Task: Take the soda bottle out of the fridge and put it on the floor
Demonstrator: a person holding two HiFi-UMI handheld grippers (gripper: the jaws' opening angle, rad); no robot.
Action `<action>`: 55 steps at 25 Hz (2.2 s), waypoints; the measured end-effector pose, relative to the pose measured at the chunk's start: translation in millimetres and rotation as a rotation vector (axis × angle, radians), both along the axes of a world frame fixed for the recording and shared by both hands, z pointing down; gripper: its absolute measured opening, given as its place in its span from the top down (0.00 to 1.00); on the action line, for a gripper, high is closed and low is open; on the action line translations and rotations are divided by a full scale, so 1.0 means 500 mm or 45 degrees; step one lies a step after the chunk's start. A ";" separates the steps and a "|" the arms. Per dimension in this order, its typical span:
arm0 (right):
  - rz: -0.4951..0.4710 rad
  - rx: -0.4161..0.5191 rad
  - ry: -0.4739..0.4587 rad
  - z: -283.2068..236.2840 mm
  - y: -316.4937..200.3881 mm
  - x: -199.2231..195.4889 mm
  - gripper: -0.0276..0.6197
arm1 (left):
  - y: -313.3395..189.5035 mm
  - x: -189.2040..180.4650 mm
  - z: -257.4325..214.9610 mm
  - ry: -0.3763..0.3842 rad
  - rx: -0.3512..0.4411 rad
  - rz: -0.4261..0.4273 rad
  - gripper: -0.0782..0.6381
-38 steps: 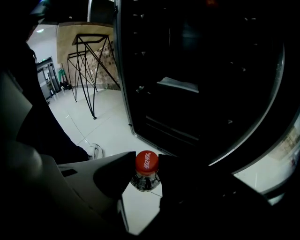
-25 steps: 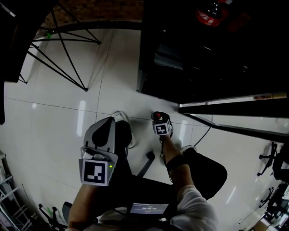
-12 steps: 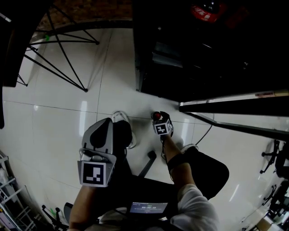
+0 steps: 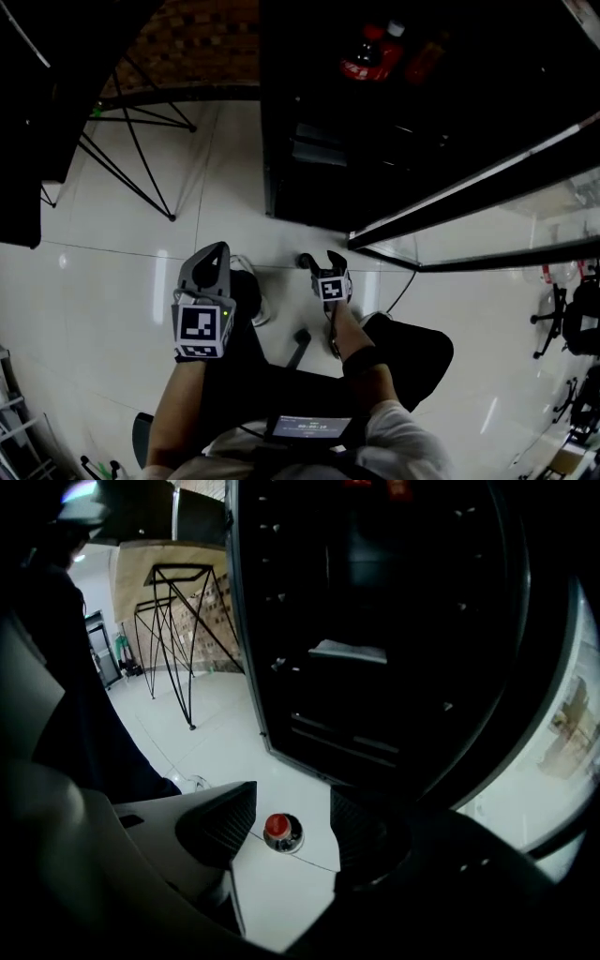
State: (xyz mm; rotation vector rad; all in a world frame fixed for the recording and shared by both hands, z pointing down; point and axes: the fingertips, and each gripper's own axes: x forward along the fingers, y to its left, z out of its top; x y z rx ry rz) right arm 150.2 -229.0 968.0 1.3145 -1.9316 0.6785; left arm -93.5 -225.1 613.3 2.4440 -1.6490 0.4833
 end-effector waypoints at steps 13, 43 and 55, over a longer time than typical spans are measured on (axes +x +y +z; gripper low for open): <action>0.466 0.440 -0.260 -0.492 0.035 0.157 0.94 | 0.046 -0.007 -0.016 -0.014 -0.053 -0.020 0.89; 0.473 0.650 -0.321 -0.809 0.158 0.157 0.94 | 0.067 -0.004 -0.030 -0.028 -0.084 -0.009 0.89; 0.440 0.678 -0.290 -0.827 0.153 0.150 0.94 | 0.065 -0.005 -0.031 -0.030 -0.083 -0.013 0.89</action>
